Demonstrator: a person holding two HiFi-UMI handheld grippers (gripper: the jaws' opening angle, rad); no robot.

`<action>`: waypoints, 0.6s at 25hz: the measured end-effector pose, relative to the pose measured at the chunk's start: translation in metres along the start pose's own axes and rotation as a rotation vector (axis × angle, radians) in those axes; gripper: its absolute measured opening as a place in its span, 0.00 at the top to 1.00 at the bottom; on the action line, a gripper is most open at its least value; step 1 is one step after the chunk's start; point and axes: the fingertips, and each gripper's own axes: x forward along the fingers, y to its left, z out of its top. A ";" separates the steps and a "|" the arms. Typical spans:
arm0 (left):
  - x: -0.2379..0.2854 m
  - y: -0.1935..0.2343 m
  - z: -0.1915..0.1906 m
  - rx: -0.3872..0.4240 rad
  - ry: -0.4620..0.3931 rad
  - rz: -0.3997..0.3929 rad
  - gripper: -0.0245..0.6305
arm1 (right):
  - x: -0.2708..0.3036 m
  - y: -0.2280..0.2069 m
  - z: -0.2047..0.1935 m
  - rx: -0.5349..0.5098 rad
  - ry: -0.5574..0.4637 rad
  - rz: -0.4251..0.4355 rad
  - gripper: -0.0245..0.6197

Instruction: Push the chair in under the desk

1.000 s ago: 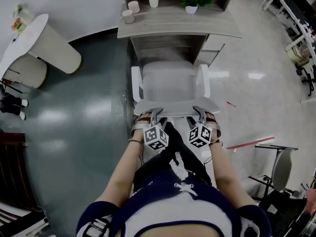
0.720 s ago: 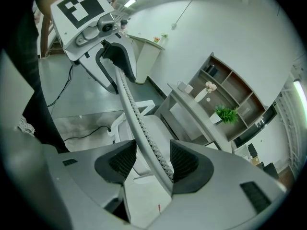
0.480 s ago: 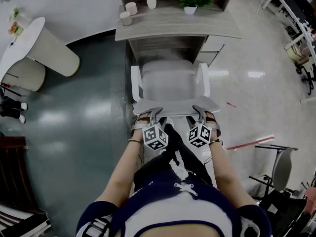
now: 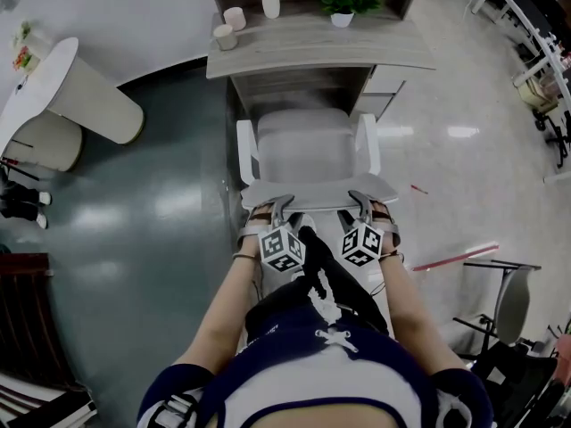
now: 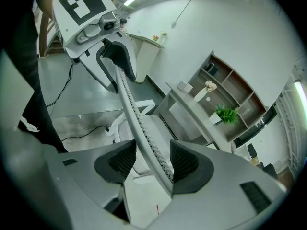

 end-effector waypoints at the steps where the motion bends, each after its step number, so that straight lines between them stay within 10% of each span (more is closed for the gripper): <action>1: 0.001 0.002 0.000 -0.001 0.001 -0.002 0.67 | 0.001 -0.001 0.001 -0.001 -0.001 0.000 0.66; 15: 0.012 0.023 -0.001 -0.012 0.003 -0.022 0.67 | 0.017 -0.018 0.008 -0.005 -0.001 -0.016 0.66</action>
